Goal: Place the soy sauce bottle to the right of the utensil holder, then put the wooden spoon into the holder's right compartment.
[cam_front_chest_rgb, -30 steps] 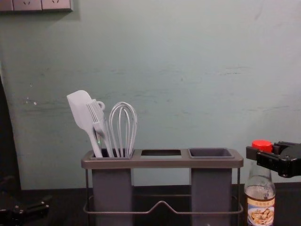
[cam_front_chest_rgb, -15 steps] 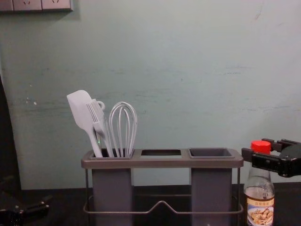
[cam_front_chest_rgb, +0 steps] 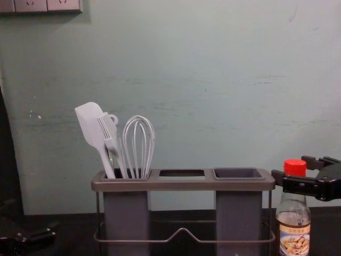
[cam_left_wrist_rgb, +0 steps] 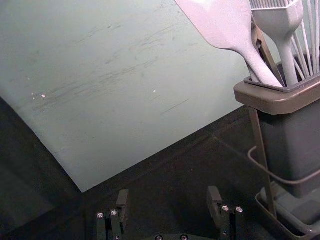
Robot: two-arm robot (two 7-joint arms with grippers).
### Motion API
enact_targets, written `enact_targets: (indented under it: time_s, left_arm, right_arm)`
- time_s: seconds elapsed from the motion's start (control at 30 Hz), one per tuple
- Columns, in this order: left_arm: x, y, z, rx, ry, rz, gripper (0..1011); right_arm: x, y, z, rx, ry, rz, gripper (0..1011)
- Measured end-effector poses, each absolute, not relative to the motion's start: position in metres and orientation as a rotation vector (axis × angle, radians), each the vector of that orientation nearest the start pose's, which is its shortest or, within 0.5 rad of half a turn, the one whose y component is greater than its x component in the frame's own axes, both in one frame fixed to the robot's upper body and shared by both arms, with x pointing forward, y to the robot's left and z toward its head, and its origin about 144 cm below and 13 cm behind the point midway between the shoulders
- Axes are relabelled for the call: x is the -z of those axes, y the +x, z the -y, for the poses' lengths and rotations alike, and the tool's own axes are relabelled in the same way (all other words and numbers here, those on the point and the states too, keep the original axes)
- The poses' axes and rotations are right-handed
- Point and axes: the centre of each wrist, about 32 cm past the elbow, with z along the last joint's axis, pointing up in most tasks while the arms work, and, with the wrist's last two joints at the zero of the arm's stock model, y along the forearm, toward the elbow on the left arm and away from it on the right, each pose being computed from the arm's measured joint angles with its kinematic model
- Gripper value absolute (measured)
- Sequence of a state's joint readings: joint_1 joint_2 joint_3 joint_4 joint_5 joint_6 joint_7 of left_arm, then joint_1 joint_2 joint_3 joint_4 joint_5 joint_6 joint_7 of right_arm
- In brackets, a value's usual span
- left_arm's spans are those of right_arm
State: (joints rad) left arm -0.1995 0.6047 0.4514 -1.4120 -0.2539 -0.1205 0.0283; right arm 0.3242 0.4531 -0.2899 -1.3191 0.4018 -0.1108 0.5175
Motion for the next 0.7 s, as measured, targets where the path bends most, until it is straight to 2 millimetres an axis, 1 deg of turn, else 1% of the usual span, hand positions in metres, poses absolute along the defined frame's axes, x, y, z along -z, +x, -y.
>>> enact_targets:
  time_s: [0.17, 0.27, 0.5, 0.7]
  left_arm:
    - [-1.140, 0.489, -0.310, -1.248, 0.304, 0.285, 1011]
    - [-1.140, 0.489, -0.310, -1.248, 0.304, 0.285, 1012]
    - [-1.140, 0.489, -0.310, -1.248, 0.304, 0.285, 1011]
    - [-1.140, 0.489, -0.310, -1.248, 0.305, 0.285, 1012]
  right_arm:
    - [-1.180, 0.538, 0.312, 0.908, -0.053, 0.143, 1002]
    - [-1.184, 0.535, 0.312, 0.928, -0.057, 0.174, 1002]
    - [-1.198, 0.527, 0.318, 0.980, -0.048, 0.247, 1002]
    - [-1.209, 0.518, 0.325, 0.972, -0.020, 0.277, 1002]
